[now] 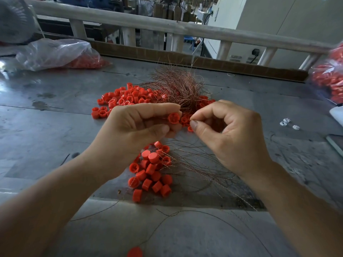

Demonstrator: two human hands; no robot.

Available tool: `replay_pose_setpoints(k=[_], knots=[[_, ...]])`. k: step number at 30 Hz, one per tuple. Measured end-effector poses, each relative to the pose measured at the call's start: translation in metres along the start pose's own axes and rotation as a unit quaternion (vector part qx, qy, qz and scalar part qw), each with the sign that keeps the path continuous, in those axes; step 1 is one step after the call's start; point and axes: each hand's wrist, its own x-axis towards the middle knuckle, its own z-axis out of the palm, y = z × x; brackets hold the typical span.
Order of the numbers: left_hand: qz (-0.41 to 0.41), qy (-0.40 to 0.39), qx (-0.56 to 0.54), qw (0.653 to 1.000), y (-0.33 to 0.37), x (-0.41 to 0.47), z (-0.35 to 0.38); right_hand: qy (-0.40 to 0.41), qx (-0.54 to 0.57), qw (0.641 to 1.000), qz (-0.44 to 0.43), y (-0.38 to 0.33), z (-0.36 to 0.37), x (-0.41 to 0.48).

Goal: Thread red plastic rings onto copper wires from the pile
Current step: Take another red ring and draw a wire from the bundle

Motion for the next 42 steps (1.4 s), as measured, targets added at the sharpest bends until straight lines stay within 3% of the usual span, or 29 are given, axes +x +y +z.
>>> replay_pose_setpoints(k=[18,28,39,42], knots=[[0.016,0.009,0.009,1.0,0.0018,-0.001,0.0014,0.0,-0.007,1.0,-0.006,-0.0006,-0.0016,0.0003],[-0.036,-0.016,-0.143,0.989,0.0043,0.0003,0.0008,-0.047,-0.011,0.999,-0.005,-0.0009,0.0027,-0.0015],[-0.078,-0.048,-0.188,0.978,0.0038,-0.0005,0.003,-0.077,-0.033,0.996,-0.031,0.0022,0.0078,-0.0038],[-0.089,-0.037,-0.187,0.978,0.0035,-0.0002,0.003,-0.123,-0.025,0.991,-0.04,0.0064,0.0021,0.0005]])
